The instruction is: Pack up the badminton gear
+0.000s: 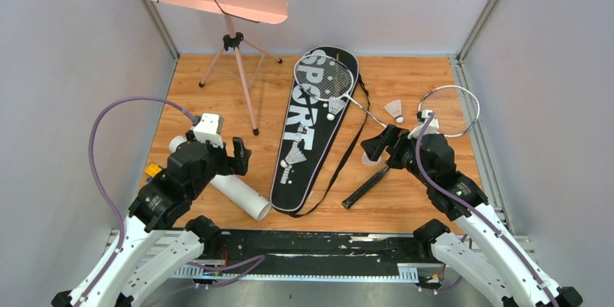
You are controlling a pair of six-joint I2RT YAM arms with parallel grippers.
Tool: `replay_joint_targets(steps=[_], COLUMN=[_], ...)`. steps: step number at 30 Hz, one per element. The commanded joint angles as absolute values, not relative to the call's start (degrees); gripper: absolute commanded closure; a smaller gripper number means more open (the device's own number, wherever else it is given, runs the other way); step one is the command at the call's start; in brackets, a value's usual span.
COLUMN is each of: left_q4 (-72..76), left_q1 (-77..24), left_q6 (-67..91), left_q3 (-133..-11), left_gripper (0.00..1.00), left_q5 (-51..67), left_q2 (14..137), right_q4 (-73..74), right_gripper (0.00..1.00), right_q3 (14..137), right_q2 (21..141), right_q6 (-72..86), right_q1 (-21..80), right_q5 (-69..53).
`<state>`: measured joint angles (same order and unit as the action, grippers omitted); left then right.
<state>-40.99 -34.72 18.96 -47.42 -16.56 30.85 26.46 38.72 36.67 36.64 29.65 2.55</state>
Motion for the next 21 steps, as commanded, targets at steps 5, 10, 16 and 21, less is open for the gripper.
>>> replay_joint_targets(steps=[5,10,16,21], left_q4=[-40.01,-40.99,-44.92,-46.63], left_q1=[-34.45,-34.43,-34.41,-34.44], left_q6=[20.2,23.1,18.72,7.71], left_q3=[-48.88,-49.03,-51.96,-53.6], left_gripper=[0.0,0.0,0.0,0.0], left_q5=[-16.24,-17.91,-23.61,-20.58], left_q2=[32.19,33.09,32.84,32.81], right_q4=[25.62,25.64,25.43,23.92], right_gripper=[0.0,0.0,0.0,0.0], right_q3=[38.85,38.77,38.61,36.24], right_q2=[34.83,34.51,32.74,27.55], right_q6=[36.99,36.39,35.54,35.74], right_q1=[29.53,29.53,29.53,29.58], right_q5=[4.38,3.12,-1.61,-2.72])
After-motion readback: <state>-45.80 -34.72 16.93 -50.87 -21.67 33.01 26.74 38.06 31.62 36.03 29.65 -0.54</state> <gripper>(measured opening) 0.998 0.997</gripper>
